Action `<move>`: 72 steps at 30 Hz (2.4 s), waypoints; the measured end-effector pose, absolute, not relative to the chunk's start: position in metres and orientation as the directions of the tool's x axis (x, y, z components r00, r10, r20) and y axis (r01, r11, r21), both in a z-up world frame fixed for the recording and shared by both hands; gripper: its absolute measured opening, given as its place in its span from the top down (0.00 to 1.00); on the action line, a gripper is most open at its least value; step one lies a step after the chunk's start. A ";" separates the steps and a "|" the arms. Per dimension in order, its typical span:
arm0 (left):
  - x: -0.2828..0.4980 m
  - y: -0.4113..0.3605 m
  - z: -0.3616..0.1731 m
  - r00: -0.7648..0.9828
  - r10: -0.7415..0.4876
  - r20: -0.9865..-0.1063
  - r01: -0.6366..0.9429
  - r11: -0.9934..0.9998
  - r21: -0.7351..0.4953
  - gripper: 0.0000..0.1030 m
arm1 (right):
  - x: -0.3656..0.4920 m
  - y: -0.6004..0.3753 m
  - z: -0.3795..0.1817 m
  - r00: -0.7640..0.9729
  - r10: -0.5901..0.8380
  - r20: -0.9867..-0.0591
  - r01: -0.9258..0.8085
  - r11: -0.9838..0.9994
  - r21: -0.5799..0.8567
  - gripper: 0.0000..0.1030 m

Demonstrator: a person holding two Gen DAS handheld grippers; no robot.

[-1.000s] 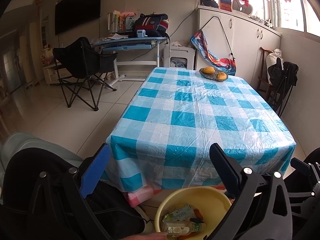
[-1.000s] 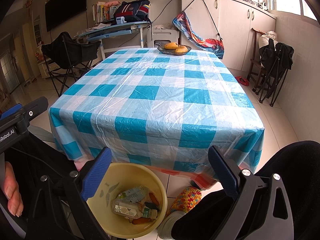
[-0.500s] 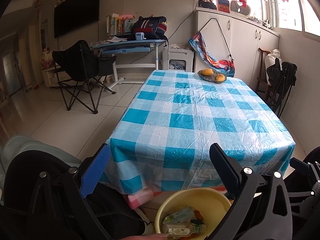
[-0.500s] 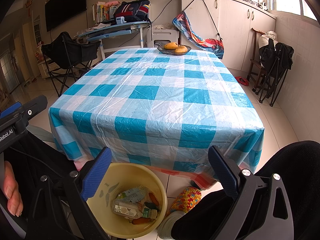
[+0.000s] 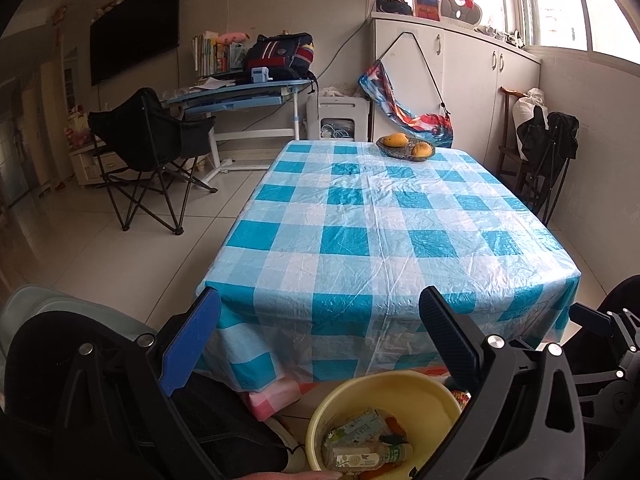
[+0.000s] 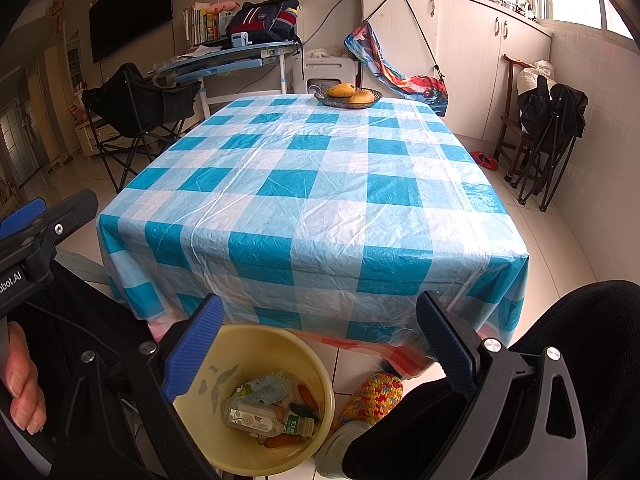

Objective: Collect trash

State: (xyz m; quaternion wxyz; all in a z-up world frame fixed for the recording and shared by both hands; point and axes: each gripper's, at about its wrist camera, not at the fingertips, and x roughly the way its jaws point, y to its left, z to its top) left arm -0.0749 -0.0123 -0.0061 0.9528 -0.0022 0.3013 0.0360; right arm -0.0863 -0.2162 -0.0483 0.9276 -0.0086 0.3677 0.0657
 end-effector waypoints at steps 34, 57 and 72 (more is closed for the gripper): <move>-0.064 -0.004 -0.010 0.740 0.084 -0.667 -0.090 0.996 0.026 0.07 | -0.052 -0.239 -0.024 0.735 0.141 -0.664 -0.085 0.990 0.116 0.10; -0.007 -0.004 0.007 0.716 0.068 -0.695 -0.098 0.995 -0.004 0.07 | 0.153 -0.266 -0.036 0.636 -0.022 -0.772 -0.040 0.997 -0.061 0.08; 0.007 -0.006 -0.013 0.659 0.085 -0.747 -0.099 0.995 0.026 0.07 | 0.194 -0.272 -0.066 0.560 -0.001 -0.829 -0.026 0.999 -0.019 0.07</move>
